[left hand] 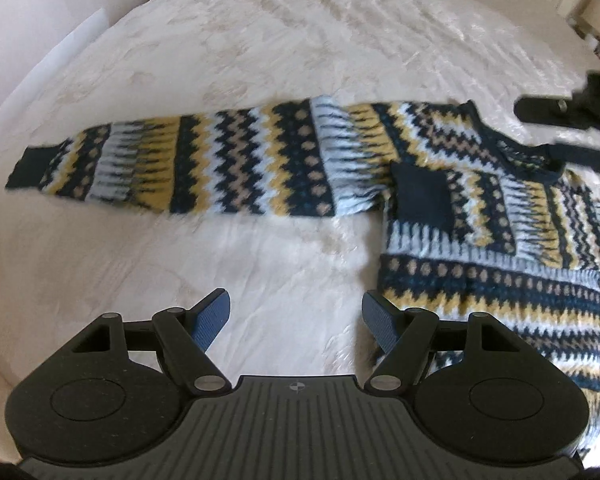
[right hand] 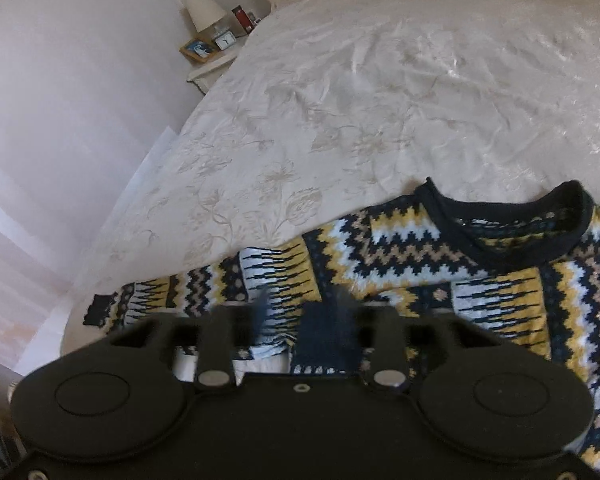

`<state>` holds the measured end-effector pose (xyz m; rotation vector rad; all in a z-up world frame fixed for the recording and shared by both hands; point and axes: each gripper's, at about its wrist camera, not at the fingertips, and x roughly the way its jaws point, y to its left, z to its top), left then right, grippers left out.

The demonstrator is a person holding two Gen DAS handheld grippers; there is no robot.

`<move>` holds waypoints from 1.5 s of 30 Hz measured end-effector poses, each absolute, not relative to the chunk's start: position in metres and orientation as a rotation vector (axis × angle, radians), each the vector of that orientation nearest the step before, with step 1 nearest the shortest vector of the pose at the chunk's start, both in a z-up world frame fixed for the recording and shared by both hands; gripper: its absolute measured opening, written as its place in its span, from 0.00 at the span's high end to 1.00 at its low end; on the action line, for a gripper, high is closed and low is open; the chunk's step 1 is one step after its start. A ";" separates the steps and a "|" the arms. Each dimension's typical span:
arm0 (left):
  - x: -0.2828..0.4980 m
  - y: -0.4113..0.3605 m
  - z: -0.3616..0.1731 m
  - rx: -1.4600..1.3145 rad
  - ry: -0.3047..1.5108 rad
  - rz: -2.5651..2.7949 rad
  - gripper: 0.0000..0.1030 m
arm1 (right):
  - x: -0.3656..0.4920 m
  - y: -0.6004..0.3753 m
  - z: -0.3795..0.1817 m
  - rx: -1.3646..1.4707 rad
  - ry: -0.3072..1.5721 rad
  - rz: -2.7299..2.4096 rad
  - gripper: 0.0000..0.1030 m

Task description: Fold small clothes

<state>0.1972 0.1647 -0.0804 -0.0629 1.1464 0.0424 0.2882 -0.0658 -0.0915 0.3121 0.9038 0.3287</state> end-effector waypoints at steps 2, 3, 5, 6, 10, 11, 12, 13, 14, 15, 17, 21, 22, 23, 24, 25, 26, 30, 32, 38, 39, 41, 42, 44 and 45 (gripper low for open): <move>0.201 0.161 -0.080 -0.080 1.126 0.017 0.30 | 0.281 -0.073 -0.094 0.298 0.900 0.302 0.22; 0.203 0.159 -0.080 -0.094 1.120 -0.002 0.30 | 0.276 -0.076 -0.096 0.295 0.907 0.284 0.19; 0.209 0.152 -0.083 -0.119 1.121 -0.053 0.30 | 0.268 -0.089 -0.103 0.291 0.927 0.244 0.04; 0.212 0.149 -0.085 -0.122 1.124 -0.071 0.30 | 0.263 -0.095 -0.106 0.288 0.933 0.231 0.00; 0.221 0.127 -0.091 -0.088 1.114 -0.105 0.30 | 0.248 -0.123 -0.122 0.280 0.998 0.190 0.00; 0.223 0.121 -0.092 -0.080 1.108 -0.113 0.30 | 0.244 -0.130 -0.127 0.288 1.018 0.184 0.00; 0.225 0.116 -0.093 -0.077 1.106 -0.120 0.30 | 0.240 -0.137 -0.131 0.295 1.033 0.175 0.00; 0.227 0.112 -0.094 -0.075 1.104 -0.128 0.29 | 0.235 -0.144 -0.134 0.297 1.040 0.162 0.00; 0.229 0.106 -0.095 -0.076 1.099 -0.137 0.29 | 0.230 -0.151 -0.137 0.296 1.039 0.148 0.00; 0.230 0.101 -0.096 -0.077 1.096 -0.143 0.29 | 0.224 -0.159 -0.139 0.294 1.034 0.134 0.00; 0.234 0.091 -0.099 -0.071 1.092 -0.157 0.29 | 0.215 -0.172 -0.143 0.291 1.029 0.111 0.00; 0.244 0.070 -0.107 -0.039 1.086 -0.191 0.29 | 0.202 -0.198 -0.150 0.314 1.039 0.070 0.00; 0.248 0.066 -0.109 -0.023 1.084 -0.199 0.29 | 0.199 -0.205 -0.152 0.323 1.043 0.062 0.00; 0.253 0.062 -0.111 -0.005 1.083 -0.205 0.29 | 0.197 -0.210 -0.153 0.332 1.045 0.054 0.00; 0.259 0.058 -0.113 0.015 1.080 -0.208 0.29 | 0.195 -0.216 -0.154 0.340 1.047 0.049 0.00; 0.265 0.055 -0.116 0.031 1.078 -0.210 0.29 | 0.194 -0.221 -0.155 0.346 1.049 0.044 0.00; 0.270 0.053 -0.118 0.042 1.078 -0.209 0.29 | 0.193 -0.226 -0.156 0.351 1.050 0.039 0.00; 0.296 0.048 -0.134 0.066 1.108 -0.176 0.29 | 0.193 -0.245 -0.159 0.364 1.053 0.024 0.00; 0.305 0.046 -0.142 0.074 1.131 -0.152 0.29 | 0.196 -0.253 -0.159 0.369 1.048 0.015 0.00; 0.317 0.032 -0.172 0.142 1.182 -0.138 0.28 | 0.207 -0.284 -0.166 0.401 1.044 -0.035 0.00; 0.317 0.032 -0.177 0.155 1.188 -0.125 0.21 | 0.209 -0.290 -0.167 0.408 1.044 -0.042 0.00; 0.317 0.035 -0.185 0.160 1.204 -0.108 0.17 | 0.216 -0.302 -0.168 0.413 1.041 -0.053 0.00; 0.317 0.037 -0.186 0.149 1.206 -0.108 0.16 | 0.220 -0.308 -0.169 0.414 1.037 -0.059 0.00; 0.316 0.040 -0.188 0.137 1.212 -0.106 0.16 | 0.228 -0.322 -0.168 0.424 1.023 -0.072 0.00; 0.316 0.041 -0.188 0.138 1.214 -0.104 0.15 | 0.234 -0.331 -0.168 0.434 1.016 -0.079 0.00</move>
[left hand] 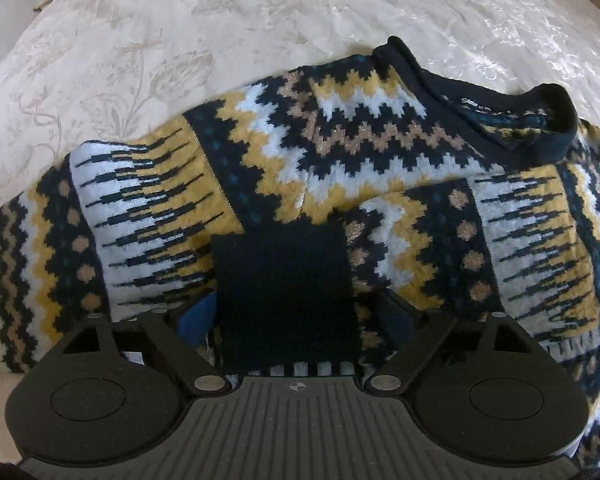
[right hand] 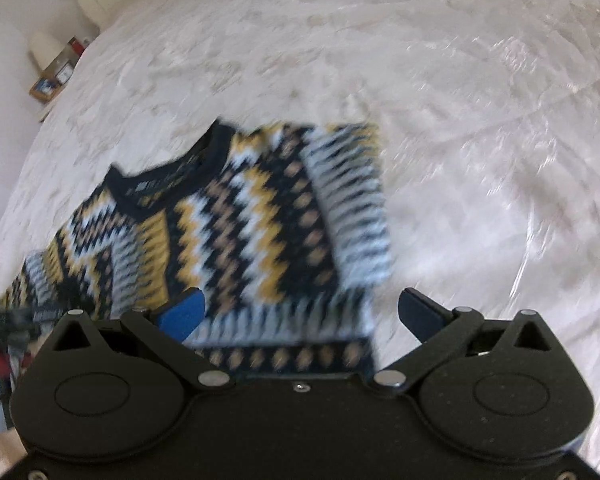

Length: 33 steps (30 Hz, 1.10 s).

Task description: Fold small clothes

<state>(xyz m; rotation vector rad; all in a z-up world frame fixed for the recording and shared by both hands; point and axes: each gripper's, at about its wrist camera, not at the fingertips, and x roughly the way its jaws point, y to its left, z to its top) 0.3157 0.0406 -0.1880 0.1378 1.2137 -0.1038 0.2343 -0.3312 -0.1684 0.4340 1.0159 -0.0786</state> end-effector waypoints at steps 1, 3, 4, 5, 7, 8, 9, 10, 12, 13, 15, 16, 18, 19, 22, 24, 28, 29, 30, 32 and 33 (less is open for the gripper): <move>0.315 0.041 -0.188 0.140 1.215 -0.100 0.15 | 0.240 -0.340 -0.169 0.444 1.010 -0.085 0.00; 0.315 0.041 -0.190 0.143 1.213 -0.095 0.14 | 0.253 -0.357 -0.170 0.465 0.998 -0.109 0.00; 0.314 0.042 -0.190 0.142 1.209 -0.093 0.14 | 0.260 -0.365 -0.172 0.475 0.994 -0.122 0.00; 0.314 0.043 -0.190 0.141 1.206 -0.091 0.13 | 0.267 -0.374 -0.175 0.486 0.992 -0.137 0.00; 0.315 0.043 -0.190 0.138 1.199 -0.085 0.12 | 0.281 -0.391 -0.182 0.514 0.991 -0.170 0.00; 0.315 0.044 -0.189 0.140 1.198 -0.082 0.12 | 0.287 -0.399 -0.186 0.535 0.992 -0.175 0.00; 0.319 0.040 -0.191 0.142 1.200 -0.080 0.11 | 0.293 -0.406 -0.191 0.556 0.996 -0.178 0.00; 0.319 0.040 -0.190 0.141 1.204 -0.078 0.11 | 0.299 -0.412 -0.196 0.574 1.002 -0.177 0.00; 0.321 0.040 -0.190 0.135 1.208 -0.077 0.09 | 0.308 -0.418 -0.203 0.587 1.006 -0.163 0.00; 0.322 0.040 -0.190 0.133 1.210 -0.077 0.09 | 0.312 -0.419 -0.206 0.583 1.013 -0.153 0.00; 0.322 0.040 -0.190 0.130 1.211 -0.077 0.07 | 0.320 -0.415 -0.212 0.545 1.034 -0.125 0.00; 0.323 0.040 -0.191 0.129 1.211 -0.077 0.07 | 0.323 -0.413 -0.215 0.522 1.044 -0.116 0.00; 0.324 0.040 -0.192 0.125 1.210 -0.075 0.05 | 0.327 -0.406 -0.220 0.481 1.068 -0.108 0.01; 0.324 0.039 -0.193 0.124 1.210 -0.075 0.05 | 0.329 -0.404 -0.222 0.473 1.075 -0.112 0.02; 0.325 0.039 -0.194 0.120 1.207 -0.074 0.03 | 0.332 -0.398 -0.221 0.443 1.072 -0.158 0.11; 0.325 0.040 -0.196 0.119 1.205 -0.074 0.03 | 0.332 -0.395 -0.220 0.454 1.062 -0.158 0.15; 0.325 0.040 -0.196 0.118 1.203 -0.074 0.02 | 0.332 -0.390 -0.218 0.503 1.032 -0.099 0.43; 0.325 0.040 -0.196 0.118 1.203 -0.074 0.02 | 0.333 -0.389 -0.219 0.520 1.031 -0.083 0.46; 0.325 0.040 -0.196 0.118 1.203 -0.075 0.02 | 0.334 -0.390 -0.219 0.537 1.031 -0.065 0.59; 0.326 0.040 -0.196 0.118 1.203 -0.075 0.02 | 0.335 -0.389 -0.219 0.552 1.034 -0.048 0.82; 0.325 0.040 -0.195 0.118 1.203 -0.075 0.02 | 0.335 -0.386 -0.215 0.537 1.031 -0.050 0.82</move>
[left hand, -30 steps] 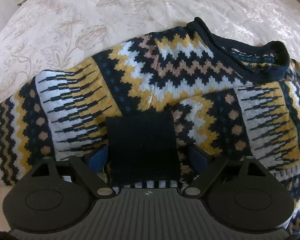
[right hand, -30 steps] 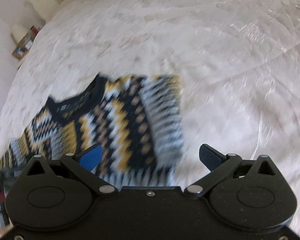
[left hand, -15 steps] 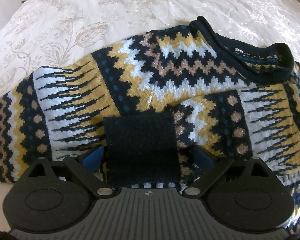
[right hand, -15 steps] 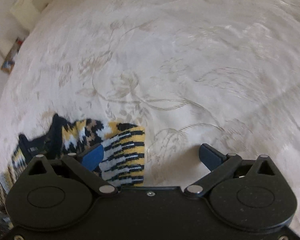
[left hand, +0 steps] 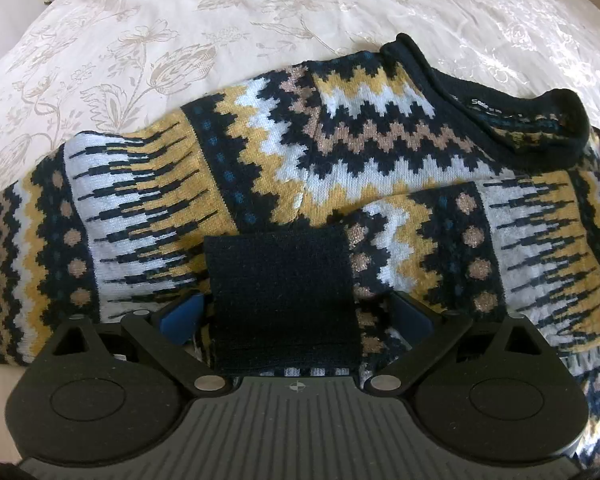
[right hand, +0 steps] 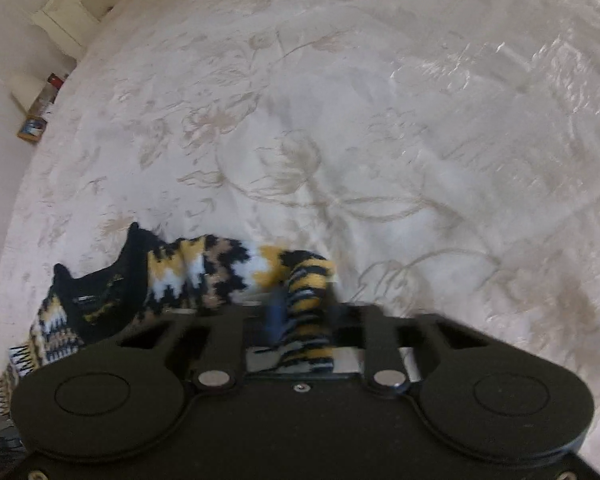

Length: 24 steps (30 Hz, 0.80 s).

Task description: Fold small clothes

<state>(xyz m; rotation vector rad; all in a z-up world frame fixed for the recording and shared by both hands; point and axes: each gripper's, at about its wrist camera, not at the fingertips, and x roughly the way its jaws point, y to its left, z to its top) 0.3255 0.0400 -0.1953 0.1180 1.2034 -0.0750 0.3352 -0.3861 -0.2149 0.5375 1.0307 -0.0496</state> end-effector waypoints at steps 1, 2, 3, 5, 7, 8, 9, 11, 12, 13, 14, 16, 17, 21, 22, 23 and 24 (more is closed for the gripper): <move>0.325 0.040 -0.195 0.118 1.204 -0.075 0.02 | 0.336 -0.382 -0.208 0.514 1.024 -0.043 0.83; 0.325 0.040 -0.195 0.118 1.204 -0.075 0.02 | 0.335 -0.375 -0.198 0.479 1.009 -0.032 0.83; 0.326 0.040 -0.195 0.116 1.205 -0.075 0.02 | 0.331 -0.368 -0.185 0.420 0.990 -0.028 0.84; 0.326 0.040 -0.196 0.112 1.205 -0.070 0.02 | 0.326 -0.359 -0.168 0.308 0.962 -0.056 0.85; 0.326 0.040 -0.197 0.112 1.202 -0.067 0.01 | 0.332 -0.365 -0.179 0.294 1.008 -0.103 0.85; 0.326 0.040 -0.197 0.112 1.202 -0.066 0.01 | 0.335 -0.370 -0.188 0.323 1.039 -0.111 0.85; 0.327 0.040 -0.197 0.112 1.203 -0.065 0.01 | 0.338 -0.373 -0.198 0.345 1.067 -0.116 0.85; 0.327 0.040 -0.196 0.111 1.207 -0.064 0.01 | 0.345 -0.372 -0.208 0.358 1.089 -0.117 0.83; 0.327 0.040 -0.196 0.110 1.208 -0.064 0.01 | 0.345 -0.373 -0.209 0.380 1.083 -0.119 0.75; 0.328 0.040 -0.195 0.110 1.209 -0.064 0.01 | 0.345 -0.374 -0.206 0.407 1.066 -0.136 0.66; 0.328 0.040 -0.195 0.110 1.208 -0.064 0.01 | 0.342 -0.376 -0.203 0.434 1.043 -0.150 0.57; 0.329 0.040 -0.195 0.111 1.205 -0.063 0.01 | 0.332 -0.378 -0.196 0.451 1.012 -0.174 0.40; 0.328 0.040 -0.195 0.111 1.202 -0.063 0.01 | 0.326 -0.378 -0.192 0.451 1.007 -0.175 0.40; 0.326 0.040 -0.195 0.113 1.193 -0.062 0.01 | 0.299 -0.371 -0.182 0.385 1.027 -0.136 0.38; 0.326 0.040 -0.195 0.114 1.193 -0.061 0.01 | 0.294 -0.366 -0.183 0.356 1.047 -0.131 0.36; 0.325 0.040 -0.195 0.115 1.193 -0.061 0.01 | 0.288 -0.365 -0.184 0.329 1.073 -0.129 0.35; 0.324 0.040 -0.196 0.116 1.194 -0.061 0.01 | 0.283 -0.361 -0.191 0.294 1.107 -0.132 0.33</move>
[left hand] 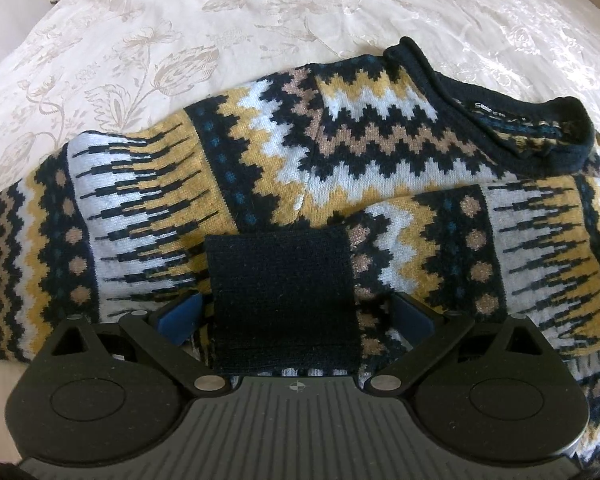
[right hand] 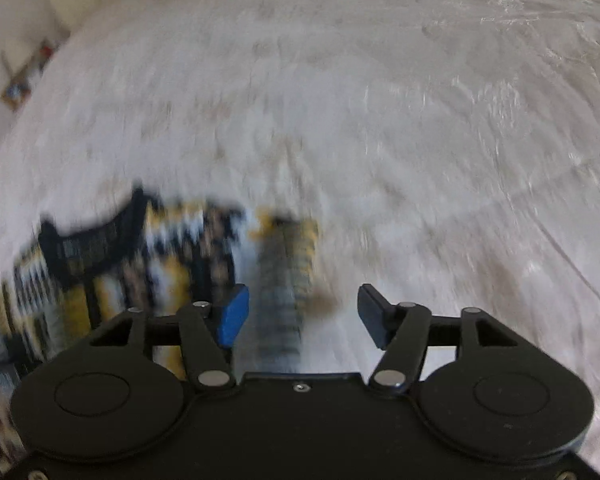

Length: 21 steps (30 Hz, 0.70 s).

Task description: Fold small clothes

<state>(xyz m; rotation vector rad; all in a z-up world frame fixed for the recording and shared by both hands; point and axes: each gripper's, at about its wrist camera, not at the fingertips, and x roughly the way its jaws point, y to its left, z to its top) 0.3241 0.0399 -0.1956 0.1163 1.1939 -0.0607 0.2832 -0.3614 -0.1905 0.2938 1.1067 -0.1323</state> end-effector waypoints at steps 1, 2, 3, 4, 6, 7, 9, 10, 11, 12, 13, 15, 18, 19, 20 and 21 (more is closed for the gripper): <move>0.324 0.040 -0.196 0.117 1.196 -0.061 0.01 | 0.282 -0.357 -0.198 0.260 1.135 -0.137 0.29; 0.324 0.040 -0.196 0.118 1.199 -0.060 0.01 | 0.278 -0.355 -0.204 0.231 1.152 -0.141 0.27; 0.324 0.040 -0.196 0.119 1.200 -0.061 0.01 | 0.274 -0.355 -0.208 0.218 1.155 -0.152 0.21; 0.324 0.040 -0.196 0.120 1.205 -0.060 0.01 | 0.271 -0.356 -0.209 0.227 1.149 -0.167 0.17; 0.326 0.040 -0.197 0.119 1.212 -0.058 0.01 | 0.267 -0.361 -0.205 0.267 1.139 -0.185 0.15; 0.326 0.040 -0.197 0.121 1.214 -0.056 0.01 | 0.265 -0.363 -0.202 0.278 1.132 -0.191 0.14; 0.326 0.038 -0.198 0.126 1.217 -0.051 0.01 | 0.261 -0.365 -0.195 0.280 1.112 -0.198 0.12; 0.326 0.037 -0.198 0.129 1.222 -0.050 0.01 | 0.257 -0.366 -0.191 0.282 1.103 -0.201 0.10; 0.326 0.036 -0.197 0.131 1.228 -0.050 0.01 | 0.253 -0.367 -0.187 0.288 1.093 -0.205 0.09; 0.328 0.035 -0.198 0.134 1.240 -0.053 0.01 | 0.250 -0.368 -0.183 0.299 1.081 -0.207 0.08; 0.330 0.035 -0.198 0.134 1.255 -0.056 0.01 | 0.246 -0.368 -0.179 0.312 1.072 -0.209 0.08; 0.330 0.036 -0.196 0.128 1.269 -0.062 0.03 | 0.234 -0.365 -0.171 0.333 1.055 -0.200 0.05; 0.320 0.039 -0.188 0.121 1.242 -0.070 0.09 | 0.220 -0.352 -0.165 0.340 1.042 -0.163 0.01; 0.313 0.041 -0.185 0.118 1.232 -0.070 0.09 | 0.216 -0.347 -0.163 0.341 1.042 -0.150 0.01; 0.305 0.043 -0.183 0.110 1.228 -0.068 0.09 | 0.212 -0.341 -0.162 0.343 1.043 -0.134 0.01; 0.297 0.047 -0.182 0.087 1.230 -0.067 0.09 | 0.208 -0.336 -0.162 0.346 1.048 -0.115 0.01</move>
